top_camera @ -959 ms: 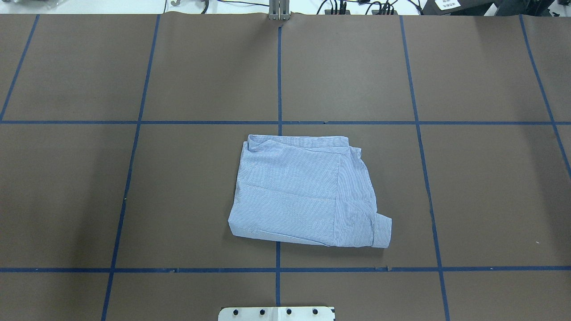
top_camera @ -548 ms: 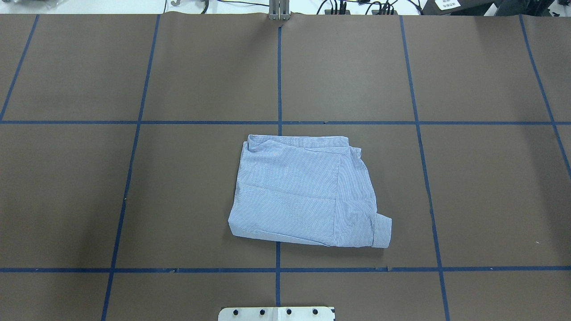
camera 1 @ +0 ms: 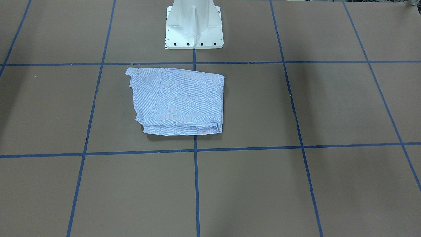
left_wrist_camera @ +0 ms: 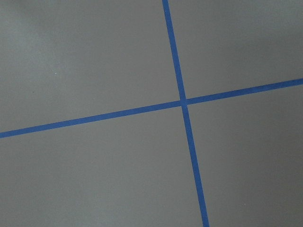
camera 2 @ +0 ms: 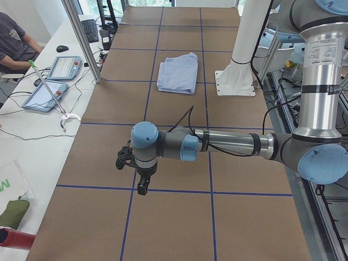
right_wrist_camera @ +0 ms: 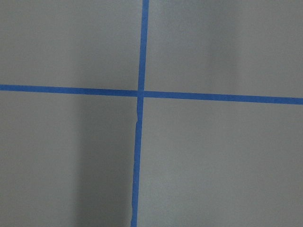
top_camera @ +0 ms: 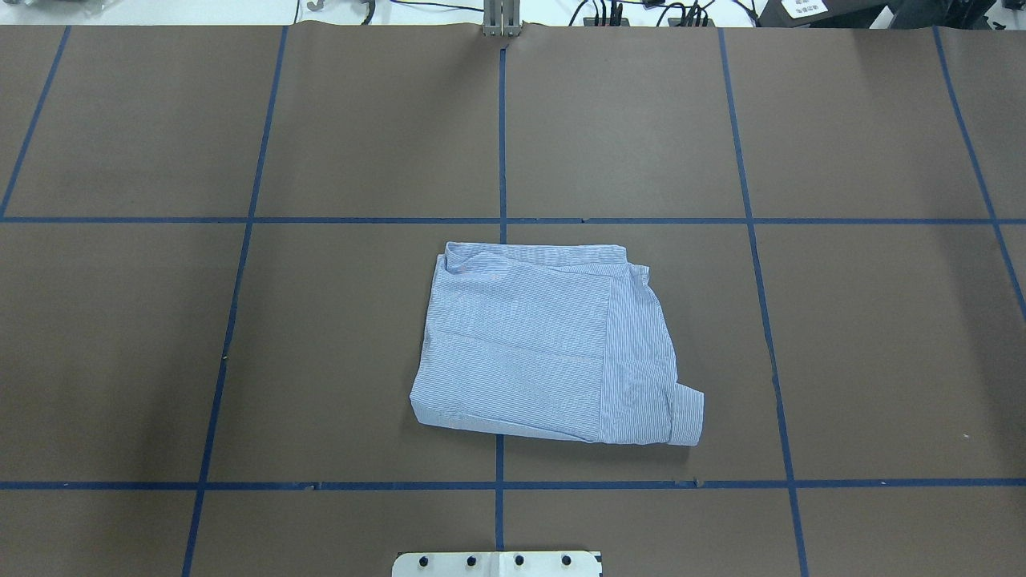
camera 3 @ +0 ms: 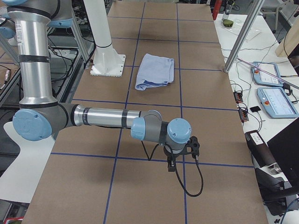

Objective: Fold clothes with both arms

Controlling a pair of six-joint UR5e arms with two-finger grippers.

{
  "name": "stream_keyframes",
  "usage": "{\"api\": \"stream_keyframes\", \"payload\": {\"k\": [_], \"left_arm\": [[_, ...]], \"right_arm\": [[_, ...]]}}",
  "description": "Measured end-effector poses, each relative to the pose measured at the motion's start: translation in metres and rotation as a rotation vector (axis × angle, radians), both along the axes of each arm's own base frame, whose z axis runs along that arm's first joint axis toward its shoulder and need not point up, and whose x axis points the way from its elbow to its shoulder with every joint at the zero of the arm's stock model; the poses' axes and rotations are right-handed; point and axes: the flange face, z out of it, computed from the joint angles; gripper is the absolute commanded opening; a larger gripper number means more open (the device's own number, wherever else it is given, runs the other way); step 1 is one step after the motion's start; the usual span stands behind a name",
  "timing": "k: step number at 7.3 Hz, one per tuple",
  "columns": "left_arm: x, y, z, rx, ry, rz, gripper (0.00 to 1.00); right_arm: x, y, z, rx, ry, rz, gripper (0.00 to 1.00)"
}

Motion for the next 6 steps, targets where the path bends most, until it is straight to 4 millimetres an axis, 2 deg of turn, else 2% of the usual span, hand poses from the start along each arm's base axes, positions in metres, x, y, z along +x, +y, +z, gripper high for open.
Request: {"api": "stream_keyframes", "payload": {"k": [4, 6], "left_arm": [[0.000, 0.004, 0.006, -0.015, -0.001, 0.000, 1.00], [0.000, 0.004, 0.007, -0.016, -0.002, -0.001, 1.00]], "right_arm": [[-0.005, 0.063, -0.011, -0.063, 0.009, 0.079, 1.00], [-0.005, 0.070, -0.012, -0.081, 0.012, 0.097, 1.00]]}}
